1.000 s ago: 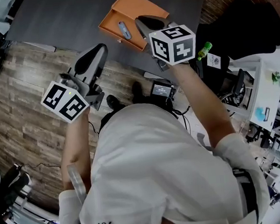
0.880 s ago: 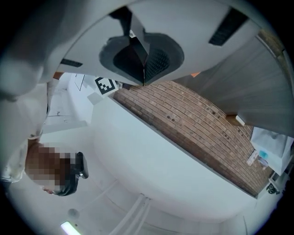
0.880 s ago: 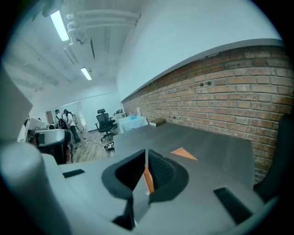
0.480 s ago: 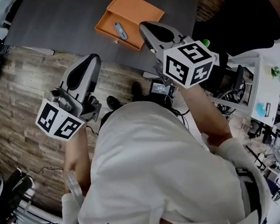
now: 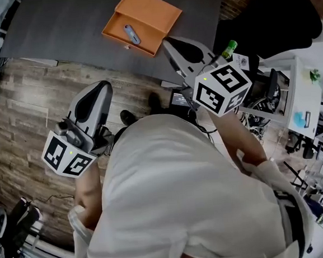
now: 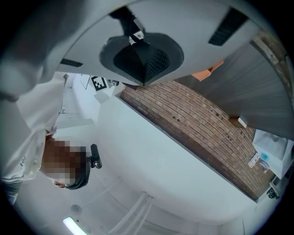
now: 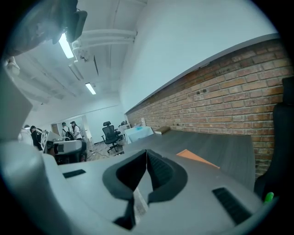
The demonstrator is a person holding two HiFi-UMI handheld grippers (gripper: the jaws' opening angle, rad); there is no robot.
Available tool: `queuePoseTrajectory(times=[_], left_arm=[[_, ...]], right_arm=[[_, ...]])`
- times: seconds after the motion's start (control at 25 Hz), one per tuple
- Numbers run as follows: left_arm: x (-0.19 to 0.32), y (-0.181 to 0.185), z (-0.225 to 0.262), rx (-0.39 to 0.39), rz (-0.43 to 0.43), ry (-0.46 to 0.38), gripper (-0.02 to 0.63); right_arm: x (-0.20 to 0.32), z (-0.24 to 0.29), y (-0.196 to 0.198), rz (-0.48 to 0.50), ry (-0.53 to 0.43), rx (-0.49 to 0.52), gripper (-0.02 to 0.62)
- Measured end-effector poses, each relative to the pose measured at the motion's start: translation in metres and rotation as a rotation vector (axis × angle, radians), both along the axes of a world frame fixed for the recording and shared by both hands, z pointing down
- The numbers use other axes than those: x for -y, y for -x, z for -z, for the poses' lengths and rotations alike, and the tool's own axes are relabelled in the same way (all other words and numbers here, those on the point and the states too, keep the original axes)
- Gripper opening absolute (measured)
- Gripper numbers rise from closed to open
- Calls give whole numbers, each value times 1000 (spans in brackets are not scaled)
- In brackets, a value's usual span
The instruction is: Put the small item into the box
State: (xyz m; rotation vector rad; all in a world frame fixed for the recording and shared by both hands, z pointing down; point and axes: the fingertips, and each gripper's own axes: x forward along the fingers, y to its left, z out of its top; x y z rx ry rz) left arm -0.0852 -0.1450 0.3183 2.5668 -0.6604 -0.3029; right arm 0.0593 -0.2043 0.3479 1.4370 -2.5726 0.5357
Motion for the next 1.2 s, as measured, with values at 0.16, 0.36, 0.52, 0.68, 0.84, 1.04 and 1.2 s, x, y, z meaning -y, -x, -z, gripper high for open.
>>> queuePoseTrajectory(times=[0.16, 0.36, 0.52, 0.68, 0.84, 1.04, 1.2], left_arm=[[-2, 4, -3, 3, 25, 14, 9], [-1, 1, -2, -9, 7, 15, 10], [-3, -4, 2, -10, -8, 2, 9], [-2, -3, 0, 5, 1, 1, 9], [-1, 0, -1, 6, 9, 5, 9], [-2, -2, -4, -1, 4, 9, 9], [-1, -3, -4, -3, -1, 10, 9]], right_arm=[[-14, 5, 3, 6, -14, 31, 14], [-22, 5, 11, 34, -6, 38, 13], [-20, 10, 7, 34, -27, 4, 12], [-17, 13, 3, 26, -55, -64, 12], [-15, 13, 1, 11, -59, -78, 12], [-13, 13, -6, -13, -67, -98, 12], [-9, 16, -18, -42, -76, -116, 12]])
